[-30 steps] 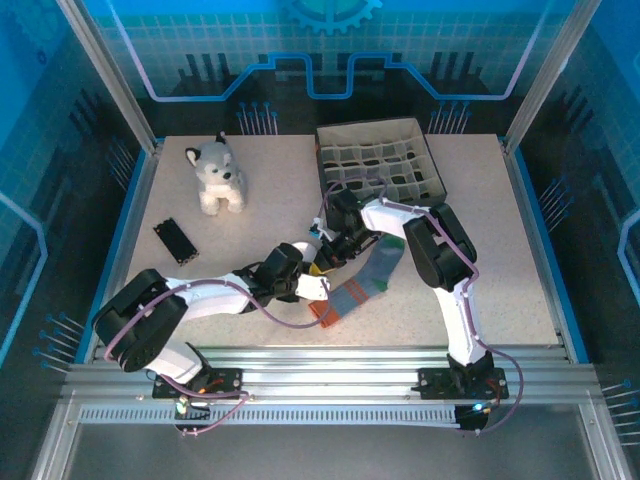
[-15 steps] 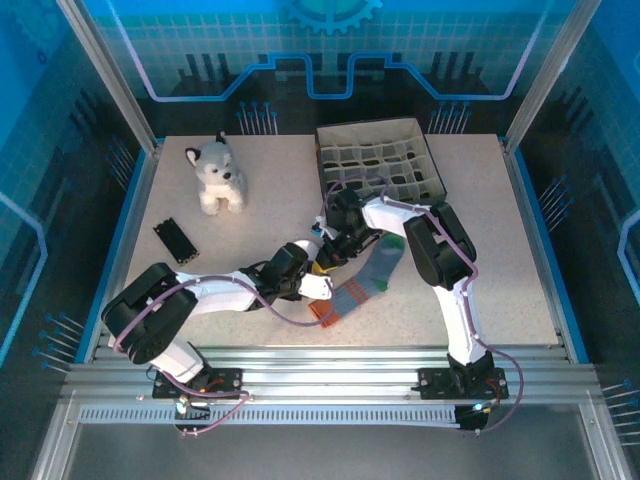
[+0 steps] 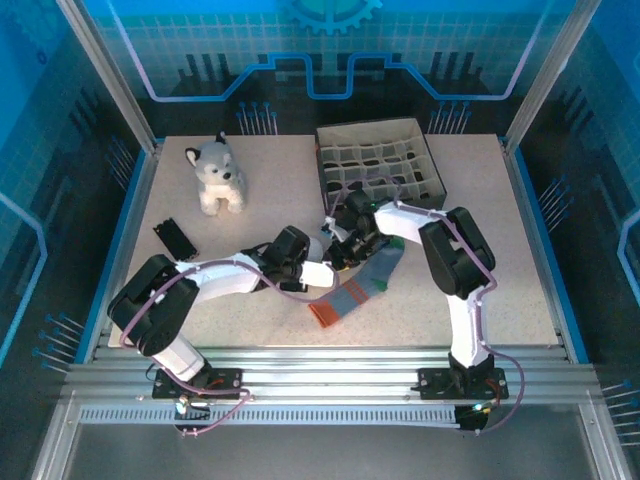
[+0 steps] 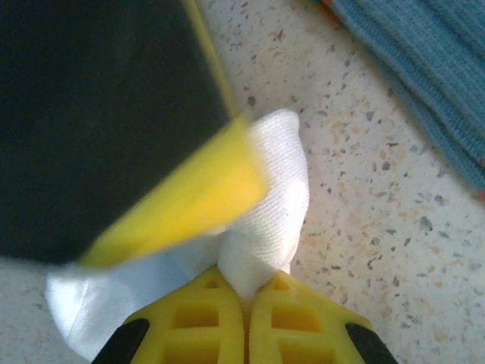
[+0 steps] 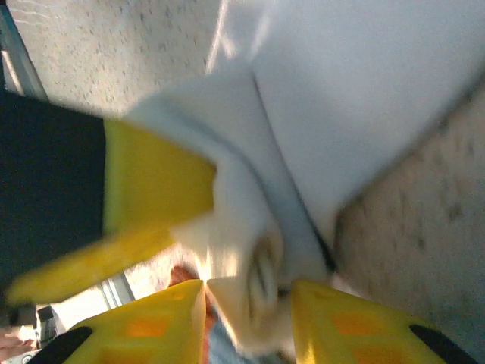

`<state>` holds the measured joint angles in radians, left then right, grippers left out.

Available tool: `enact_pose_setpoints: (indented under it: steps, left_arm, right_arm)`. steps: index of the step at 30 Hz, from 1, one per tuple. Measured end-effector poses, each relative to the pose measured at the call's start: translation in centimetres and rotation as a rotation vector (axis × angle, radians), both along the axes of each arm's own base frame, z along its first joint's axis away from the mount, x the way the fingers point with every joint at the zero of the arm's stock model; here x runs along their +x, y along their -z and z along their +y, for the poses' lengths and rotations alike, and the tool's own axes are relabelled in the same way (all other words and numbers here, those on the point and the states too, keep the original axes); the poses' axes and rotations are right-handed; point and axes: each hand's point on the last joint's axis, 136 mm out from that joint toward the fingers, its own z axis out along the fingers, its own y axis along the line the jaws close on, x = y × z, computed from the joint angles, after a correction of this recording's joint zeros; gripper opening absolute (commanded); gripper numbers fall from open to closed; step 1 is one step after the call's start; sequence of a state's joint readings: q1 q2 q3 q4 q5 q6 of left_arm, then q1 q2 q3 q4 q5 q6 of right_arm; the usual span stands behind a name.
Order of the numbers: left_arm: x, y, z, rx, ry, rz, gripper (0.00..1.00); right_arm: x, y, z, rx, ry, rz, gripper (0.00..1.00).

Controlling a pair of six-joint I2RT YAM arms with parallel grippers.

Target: Roll the socks

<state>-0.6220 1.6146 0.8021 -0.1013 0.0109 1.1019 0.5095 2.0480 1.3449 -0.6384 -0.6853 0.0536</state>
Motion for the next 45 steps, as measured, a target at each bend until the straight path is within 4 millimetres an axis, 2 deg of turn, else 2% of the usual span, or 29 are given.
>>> enact_pose_setpoints:
  steps: [5,9,15,18,21,25,31,35,45]
  left_arm:
    - [0.2,-0.3,1.0,-0.066,-0.02,0.162,0.0]
    - [0.0,-0.5,1.6,-0.099,-0.038,0.303,0.0]
    - [-0.9,-0.7,2.2,-0.114,-0.056,0.479,0.0]
    - [-1.6,-0.8,2.6,-0.114,-0.05,0.547,0.0]
    - [-2.1,-0.9,2.8,-0.112,-0.044,0.59,0.0]
    - [-2.6,-0.9,2.8,-0.112,-0.041,0.619,0.0]
    - [-2.6,-0.9,2.9,-0.111,-0.041,0.623,0.0]
    - [-2.6,-0.9,2.8,-0.112,-0.041,0.622,0.0]
    - [-2.4,-0.9,3.1,-0.117,-0.046,0.621,0.0]
  right_arm:
    - [-0.3,-1.7,-2.0,0.027,0.062,-0.106,0.36]
    - [-0.4,-2.7,-2.7,0.081,0.08,-0.236,0.39]
    - [-2.3,-2.5,-3.2,0.153,0.024,-0.475,0.49]
    - [-3.9,-2.2,-2.4,0.204,-0.061,-0.625,0.55]
    - [-4.7,-2.2,-1.3,0.256,-0.129,-0.741,0.56]
    - [-3.9,-2.3,0.3,0.299,-0.164,-0.838,0.57]
    - [-3.6,-0.9,2.2,0.324,-0.192,-0.861,0.57]
    - [-3.1,-0.6,3.1,0.338,-0.196,-0.875,0.57]
    - [-1.9,0.3,3.9,0.355,-0.186,-0.904,0.55]
